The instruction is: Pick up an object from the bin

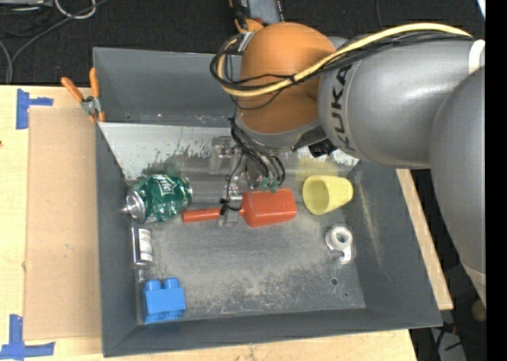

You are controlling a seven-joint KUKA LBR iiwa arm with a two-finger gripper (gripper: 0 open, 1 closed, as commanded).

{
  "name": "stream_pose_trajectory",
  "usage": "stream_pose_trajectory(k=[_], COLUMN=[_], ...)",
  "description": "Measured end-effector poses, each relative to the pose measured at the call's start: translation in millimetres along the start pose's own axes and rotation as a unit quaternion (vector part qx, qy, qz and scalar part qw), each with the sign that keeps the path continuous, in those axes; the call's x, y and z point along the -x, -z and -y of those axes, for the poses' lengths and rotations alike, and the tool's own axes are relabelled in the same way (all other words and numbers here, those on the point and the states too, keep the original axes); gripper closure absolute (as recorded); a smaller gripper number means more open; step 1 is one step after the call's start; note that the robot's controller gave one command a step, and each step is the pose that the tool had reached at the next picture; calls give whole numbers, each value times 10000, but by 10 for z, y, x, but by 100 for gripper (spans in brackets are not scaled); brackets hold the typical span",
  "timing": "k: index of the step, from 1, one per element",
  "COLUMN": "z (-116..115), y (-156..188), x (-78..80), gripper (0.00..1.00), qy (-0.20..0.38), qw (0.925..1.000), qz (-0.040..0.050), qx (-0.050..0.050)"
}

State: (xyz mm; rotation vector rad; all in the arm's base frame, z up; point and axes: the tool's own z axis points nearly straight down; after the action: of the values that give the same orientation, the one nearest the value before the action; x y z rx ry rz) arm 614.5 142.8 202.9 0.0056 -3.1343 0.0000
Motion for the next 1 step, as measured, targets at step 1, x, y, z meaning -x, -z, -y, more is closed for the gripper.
stream_pose_trajectory(k=[1], z=[14], y=[50], x=[10], gripper=[0], qy=[-27], qw=[10000], qz=[31], qx=[4])
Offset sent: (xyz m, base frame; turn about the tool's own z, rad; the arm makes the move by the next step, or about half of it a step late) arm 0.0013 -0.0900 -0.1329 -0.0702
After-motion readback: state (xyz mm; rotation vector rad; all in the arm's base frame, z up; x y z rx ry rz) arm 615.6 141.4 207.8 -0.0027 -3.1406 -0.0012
